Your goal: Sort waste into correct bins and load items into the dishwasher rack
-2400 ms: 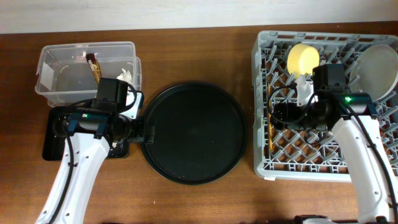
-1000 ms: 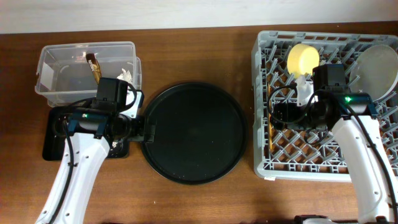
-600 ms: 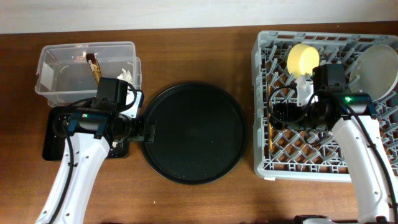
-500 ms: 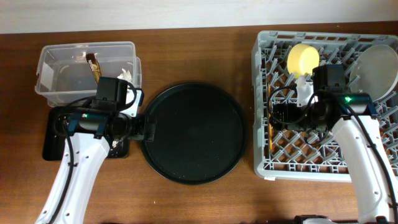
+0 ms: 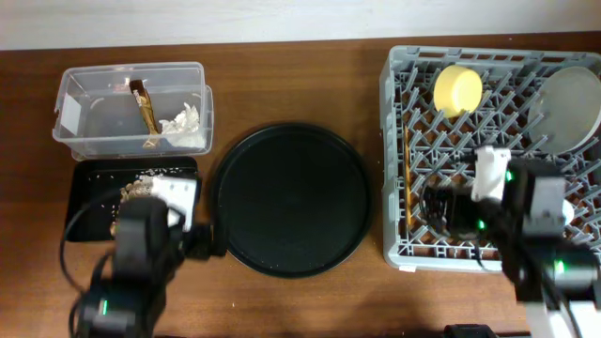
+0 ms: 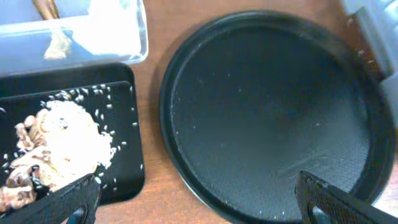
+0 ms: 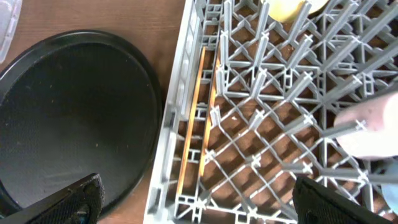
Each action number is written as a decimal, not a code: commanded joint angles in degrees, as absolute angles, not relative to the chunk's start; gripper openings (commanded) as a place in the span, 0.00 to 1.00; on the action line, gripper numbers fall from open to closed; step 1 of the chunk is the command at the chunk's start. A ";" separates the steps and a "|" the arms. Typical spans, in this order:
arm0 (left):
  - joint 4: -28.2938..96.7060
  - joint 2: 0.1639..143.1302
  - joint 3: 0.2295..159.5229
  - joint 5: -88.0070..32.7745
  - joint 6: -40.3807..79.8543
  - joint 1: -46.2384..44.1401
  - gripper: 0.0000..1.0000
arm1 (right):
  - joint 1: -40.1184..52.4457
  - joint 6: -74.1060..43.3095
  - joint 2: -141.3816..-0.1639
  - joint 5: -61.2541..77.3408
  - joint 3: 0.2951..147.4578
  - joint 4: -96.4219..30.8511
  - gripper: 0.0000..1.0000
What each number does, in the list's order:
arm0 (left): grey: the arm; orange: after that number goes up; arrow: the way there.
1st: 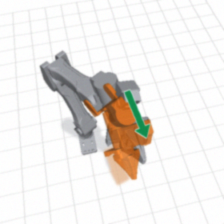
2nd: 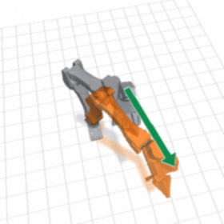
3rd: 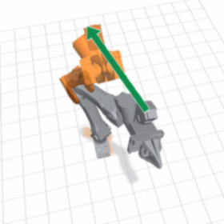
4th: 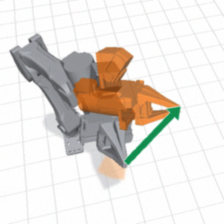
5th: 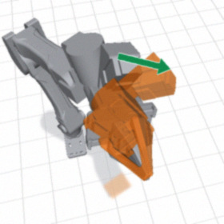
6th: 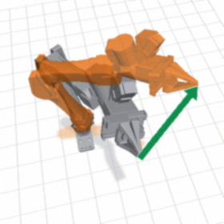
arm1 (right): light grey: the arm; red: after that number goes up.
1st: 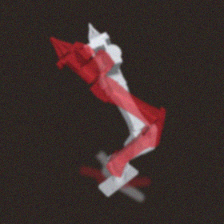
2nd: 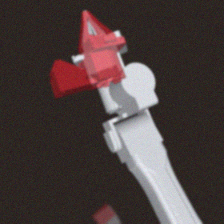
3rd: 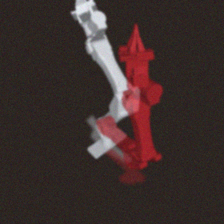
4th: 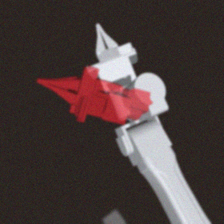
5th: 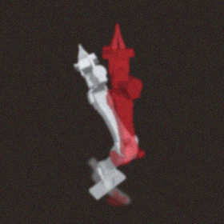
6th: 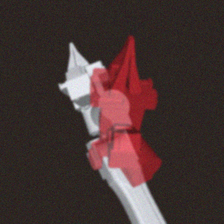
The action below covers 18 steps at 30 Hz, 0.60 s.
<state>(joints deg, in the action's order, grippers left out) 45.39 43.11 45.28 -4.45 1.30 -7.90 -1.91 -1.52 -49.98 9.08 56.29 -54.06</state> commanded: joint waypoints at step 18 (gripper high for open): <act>45.93 30.41 40.47 -4.67 1.69 -7.73 0.99 | -2.28 -2.11 -56.27 7.70 52.77 -57.63 0.99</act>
